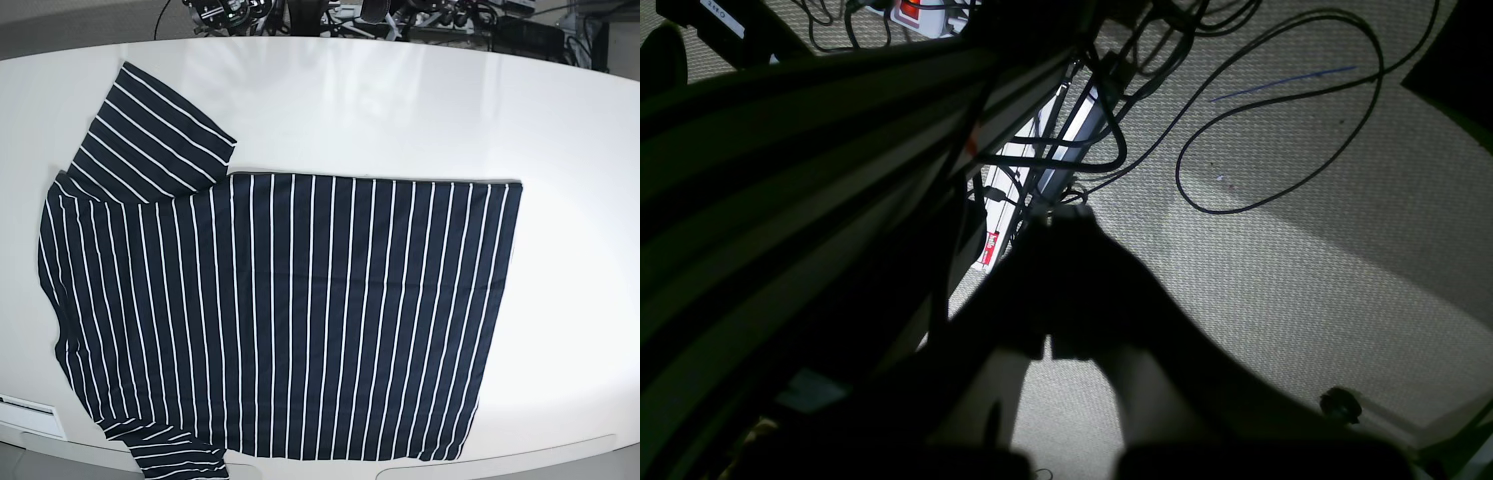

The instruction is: Fold the T-shirt properly

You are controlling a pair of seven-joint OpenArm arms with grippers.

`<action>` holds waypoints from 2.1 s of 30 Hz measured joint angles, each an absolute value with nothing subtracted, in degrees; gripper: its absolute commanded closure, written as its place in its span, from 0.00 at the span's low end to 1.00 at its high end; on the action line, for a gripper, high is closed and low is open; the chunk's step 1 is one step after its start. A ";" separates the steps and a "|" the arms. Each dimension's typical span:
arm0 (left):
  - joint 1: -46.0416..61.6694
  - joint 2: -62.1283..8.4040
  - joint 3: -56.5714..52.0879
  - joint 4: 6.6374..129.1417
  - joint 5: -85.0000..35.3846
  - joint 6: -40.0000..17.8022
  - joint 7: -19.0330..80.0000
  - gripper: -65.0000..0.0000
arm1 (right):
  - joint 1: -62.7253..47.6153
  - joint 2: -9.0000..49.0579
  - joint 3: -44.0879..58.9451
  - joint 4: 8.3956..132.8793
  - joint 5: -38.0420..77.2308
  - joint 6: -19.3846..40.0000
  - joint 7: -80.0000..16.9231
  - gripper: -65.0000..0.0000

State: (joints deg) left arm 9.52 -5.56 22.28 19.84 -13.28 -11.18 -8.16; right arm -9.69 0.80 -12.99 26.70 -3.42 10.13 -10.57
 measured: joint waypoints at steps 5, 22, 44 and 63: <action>9.52 -5.56 22.28 19.84 -13.30 -11.18 -8.16 1.00 | -9.69 0.80 -12.99 26.70 -3.42 10.13 -10.57 1.00; 9.89 -5.91 22.28 21.30 -13.26 -11.38 -0.91 1.00 | -10.50 0.82 -12.97 27.14 -3.40 10.11 -14.09 1.00; 43.46 -25.06 22.92 69.73 -9.43 -6.50 7.16 1.00 | -52.36 13.30 -12.91 87.07 1.93 14.90 -25.71 1.00; 66.83 -36.88 0.99 111.04 -7.77 -5.04 13.30 1.00 | -74.00 19.03 -12.82 125.58 -13.23 2.50 -30.33 1.00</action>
State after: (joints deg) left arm 66.83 -36.88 0.99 111.04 -7.77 -5.04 13.30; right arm -74.00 19.03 -12.82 125.58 -13.23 2.50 -30.33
